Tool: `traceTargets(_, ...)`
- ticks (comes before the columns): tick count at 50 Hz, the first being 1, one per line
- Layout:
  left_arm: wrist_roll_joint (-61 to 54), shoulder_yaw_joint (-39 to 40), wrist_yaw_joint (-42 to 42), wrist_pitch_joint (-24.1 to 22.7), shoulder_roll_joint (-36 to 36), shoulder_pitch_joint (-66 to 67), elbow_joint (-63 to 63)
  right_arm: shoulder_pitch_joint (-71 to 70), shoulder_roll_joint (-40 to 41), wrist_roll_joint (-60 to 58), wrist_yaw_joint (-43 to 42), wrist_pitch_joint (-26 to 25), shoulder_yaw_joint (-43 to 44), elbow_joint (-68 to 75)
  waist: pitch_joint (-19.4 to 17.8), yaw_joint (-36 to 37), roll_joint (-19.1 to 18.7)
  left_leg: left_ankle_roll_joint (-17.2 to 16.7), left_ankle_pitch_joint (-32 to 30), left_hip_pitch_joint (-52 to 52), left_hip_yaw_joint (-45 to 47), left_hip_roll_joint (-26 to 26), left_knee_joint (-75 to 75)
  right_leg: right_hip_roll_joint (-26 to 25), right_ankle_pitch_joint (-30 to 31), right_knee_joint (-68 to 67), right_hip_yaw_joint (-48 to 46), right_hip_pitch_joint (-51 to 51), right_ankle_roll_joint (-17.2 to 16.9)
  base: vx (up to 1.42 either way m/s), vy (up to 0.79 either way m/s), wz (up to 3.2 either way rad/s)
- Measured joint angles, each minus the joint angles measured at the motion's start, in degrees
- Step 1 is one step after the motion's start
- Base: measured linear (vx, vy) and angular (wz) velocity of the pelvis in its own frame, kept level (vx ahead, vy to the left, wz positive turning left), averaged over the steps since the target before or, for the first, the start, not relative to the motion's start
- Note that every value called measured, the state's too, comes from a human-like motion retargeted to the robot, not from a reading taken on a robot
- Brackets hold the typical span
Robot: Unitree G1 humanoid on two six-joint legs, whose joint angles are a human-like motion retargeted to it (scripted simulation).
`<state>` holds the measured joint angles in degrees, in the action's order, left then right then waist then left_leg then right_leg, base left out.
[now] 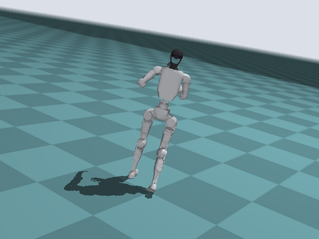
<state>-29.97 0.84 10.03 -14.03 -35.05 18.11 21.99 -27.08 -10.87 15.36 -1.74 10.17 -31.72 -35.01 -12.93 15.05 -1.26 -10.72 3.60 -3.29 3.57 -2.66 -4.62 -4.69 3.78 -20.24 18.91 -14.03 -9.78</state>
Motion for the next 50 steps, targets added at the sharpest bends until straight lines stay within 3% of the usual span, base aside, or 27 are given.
traceTargets(2, 4.6, -5.9, 3.12, 0.26, -2.05, -8.64, -2.73, 5.83, -4.15, -1.2, 1.14, 0.23, -0.24, 1.27, -2.68, -4.33, -0.77, 2.12, 2.09, 2.16, -1.94, 1.02, -3.65, -2.18, -0.21, -14.42, -2.35, 3.2, 2.16, 0.73, 0.3, 0.65)
traceTargets(5, 14.58, -14.55, 6.63, 1.65, -3.6, -26.12, -5.52, 14.38, -9.98, -4.9, 1.43, 0.43, 0.73, 6.46, -5.28, -8.89, 1.83, 8.27, 10.53, -0.11, -2.34, 4.05, -15.23, -0.99, -1.42, -40.46, -6.82, 16.18, 5.06, 0.66, 0.19, 0.26)
traceTargets(8, 23.08, -19.57, 10.01, 3.23, 0.69, -41.9, -3.03, 27.21, -15.26, 1.9, 4.2, -1.76, 6.78, 5.12, -6.14, -12.44, 1.92, 7.92, 14.2, 0.15, -0.75, 3.98, -22.05, 5.17, -10.04, -51.4, -14.86, 26.69, 12.7, 0.71, 0.14, -0.13)
traceTargets(10, 26.7, -21.01, 10.43, 2.94, 4.58, -50.23, -0.96, 34.34, -19.48, 7.51, 5.68, -0.17, 11.83, 1.17, -5.36, -16.25, 0.56, 5.87, 13.88, 2.85, -0.3, 2.7, -20.58, 7.87, -14.1, -48.35, -20.61, 29.9, 14.5, 0.77, 0.1, -0.01)
traceTargets(11, 28.06, -21.46, 10.77, 2.67, 6.3, -53.28, -0.32, 36.59, -21.59, 10.64, 6.26, 0.4, 14.38, -0.71, -4.44, -18.57, -0.25, 4.78, 12.67, 4.24, -0.13, 1.94, -18.67, 8.02, -15.26, -43.03, -23.21, 30.41, 13.79, 0.81, 0.06, 0.04)
traceTargets(13, 28.75, -22.46, 11.62, 1.71, 9.32, -57.45, 0.89, 39.99, -25.36, 15.29, 7.39, 0.84, 18.85, -3.25, -2.27, -23.04, -1.54, 2.96, 9.38, 7.36, 0.2, 1.0, -14.21, 7.89, -15.38, -28.75, -28.25, 29.87, 11.12, 0.86, 0.0, -0.15)
traceTargets(15, 25.63, -23.17, 11.99, -0.1, 11.83, -58.26, 1.88, 40.95, -27.92, 17.37, 8.09, 0.31, 21.5, -3.11, 0.24, -26.87, -1.72, 1.7, 5.15, 11.0, 0.29, 1.61, -9.61, 7.84, -12.88, -10.33, -33.71, 26.93, 6.03, 0.91, -0.08, -0.52)
traceTargets(18, 21.09, -23.38, 10.17, -0.4, 13.84, -55.63, 3.78, 43.0, -25.76, 16.02, 6.62, -0.45, 23.9, -1.13, 2.05, -28.05, 0.75, 1.72, -2.07, 16.3, -0.55, 5.23, -6.83, 7.02, -8.97, 9.48, -37.91, 22.3, -2.71, 0.93, -0.16, -1.0)
traceTargets(20, 19.81, -23.02, 7.83, 0.58, 13.72, -51.59, 5.25, 43.29, -22.94, 11.64, 6.05, -1.73, 24.62, 0.52, 1.67, -26.7, 3.39, 2.89, -5.51, 17.85, -1.76, 8.23, -11.68, 6.62, -3.49, 14.91, -36.67, 18.74, -4.77, 0.89, -0.16, -1.5)
traceTargets(22, 19.3, -21.65, 5.61, 1.63, 12.18, -46.37, 5.58, 40.12, -19.46, 7.1, 5.51, -2.54, 23.11, 4.01, 0.05, -23.94, 4.62, 2.63, -6.15, 13.32, -3.47, 10.12, -26.88, 5.82, -5.06, 14.57, -34.02, 15.65, -0.23, 0.79, -0.11, -1.81)
traceTargets(23, 18.72, -20.28, 5.4, 2.02, 11.62, -43.51, 4.93, 37.16, -18.07, 6.33, 4.54, -2.56, 21.59, 6.47, -1.35, -22.49, 3.65, 1.93, -5.61, 9.91, -4.23, 9.96, -36.04, 4.43, -8.56, 12.69, -32.13, 14.73, 3.49, 0.75, -0.02, -2.03)
traceTargets(25, 17.0, -17.62, 5.43, 2.39, 11.82, -35.59, 2.89, 29.93, -15.56, 6.64, 0.72, -1.74, 18.14, 11.84, -4.6, -18.62, 2.01, 1.54, -1.64, 4.53, -2.81, 8.58, -50.6, 3.1, -16.87, 2.07, -28.08, 15.63, 6.28, 0.75, 0.05, -2.25)
traceTargets(27, 11.29, -12.74, 8.28, 2.25, 13.32, -23.88, 2.99, 21.09, -13.3, 2.61, -3.46, -1.83, 13.24, 14.95, -7.5, -15.86, -0.53, 5.47, 1.48, -0.54, -0.09, 3.87, -58.33, 0.48, -18.28, 0.82, -23.41, 13.03, 9.3, 0.76, 0.04, -2.26)
traceTargets(28, 8.94, -10.78, 9.91, 1.96, 14.03, -17.61, 3.31, 16.97, -12.15, -0.09, -5.07, -1.99, 11.77, 14.72, -8.22, -13.81, -0.53, 6.96, 2.63, -2.55, 1.57, 2.28, -59.26, 0.29, -18.36, -0.02, -20.86, 12.14, 7.77, 0.77, 0.02, -2.4)
traceTargets(30, 4.33, -6.66, 10.19, 0.85, 13.59, -6.02, 4.67, 8.59, -8.87, -4.7, -5.66, -2.54, 9.62, 12.73, -8.22, -8.82, 0.66, 8.39, 5.29, -6.4, 3.42, 1.12, -56.74, 0.63, -17.16, 0.54, -15.25, 10.48, 4.41, 0.78, 0.0, -2.52)
traceTargets(32, 2.09, -2.41, 4.34, -1.17, 10.35, 3.09, 6.34, 2.11, -3.93, -7.15, -4.14, -2.35, 8.29, 9.94, -6.36, -2.6, 3.07, 8.46, 6.68, -9.21, 3.75, 1.61, -47.31, 1.89, -14.12, 3.23, -9.93, 9.31, 1.85, 0.79, 0.03, -2.43)
traceTargets(35, 1.82, 3.58, 2.6, -1.78, 4.4, 11.33, 4.84, -5.56, 2.67, -8.97, -5.65, -2.15, 5.22, 7.05, -3.29, 6.29, 6.18, 8.13, 3.71, -9.17, 6.57, 0.45, -23.82, 3.8, -7.89, 7.73, -2.94, 7.8, -1.54, 0.81, 0.12, -2.14)
traceTargets(38, 2.96, 6.6, 0.8, -1.01, 1.75, 13.68, 2.11, -8.39, 5.18, -6.85, -5.38, -1.36, 0.58, 5.29, -1.42, 10.41, 5.25, 4.12, 2.21, -5.73, 5.62, -0.94, -3.66, 3.21, -2.17, 9.87, 1.74, 4.31, -3.24, 0.83, 0.26, -1.57)
traceTargets(42, 10.59, 2.58, 0.37, 0.74, 0.75, 5.44, -1.96, -4.03, 2.89, -6.15, -0.76, -1.35, -2.74, 4.35, -3.97, 6.82, 0.54, 0.86, -0.59, 0.79, -1.77, 0.37, 1.69, -0.41, 0.59, -1.65, 2.25, 0.61, 0.76, 0.79, 0.35, -0.26)
traceTargets(45, 20.62, -6.14, 4.77, 3.49, -0.98, -10.67, -4.53, 3.37, -1.19, -6.49, 0.15, -2.11, -2.84, 6.78, -6.99, 1.65, 0.92, 7.53, 5.4, 0.48, -3.71, 3.79, -8.06, -1.8, -0.1, -28.64, -2.67, 10.43, 4.47, 0.68, 0.28, 0.75)
traceTargets(46, 23.07, -9.03, 6.01, 3.11, -1.33, -17.43, -4.82, 6.55, -2.82, -6.93, -0.57, -1.36, -1.73, 7.53, -6.58, -0.13, 1.56, 7.21, 9.51, -4.2, -3.94, 4.33, -17.3, -0.9, 0.51, -37.76, -6.21, 16.72, 1.63, 0.67, 0.16, 0.71)
traceTargets(47, 25.01, -11.28, 7.1, 3.16, -1.48, -23.39, -4.55, 9.94, -4.57, -6.92, -0.81, -0.96, -0.82, 7.92, -6.25, -1.58, 1.91, 7.37, 12.42, -6.45, -3.84, 4.6, -22.95, 0.09, -0.8, -44.85, -9.03, 21.71, 2.18, 0.74, 0.12, 0.15)
traceTargets(48, 25.92, -12.23, 7.89, 4.06, -1.2, -27.76, -3.15, 13.76, -6.58, -6.01, -0.07, -1.25, -0.29, 7.6, -6.06, -2.38, 1.65, 8.5, 12.95, -3.84, -3.07, 4.34, -21.4, 1.27, -5.95, -47.9, -10.42, 24.1, 9.52, 0.8, 0.13, -0.38)
traceTargets(50, 26.21, -13.81, 9.01, 4.03, 0.38, -35.71, 0.08, 21.32, -12.05, -2.02, 1.83, -0.39, 2.42, 3.99, -5.47, -5.44, 0.94, 7.15, 13.68, -0.13, -1.54, 3.66, -20.56, 5.02, -12.72, -50.07, -15.57, 28.37, 14.39, 0.83, 0.13, -0.48)
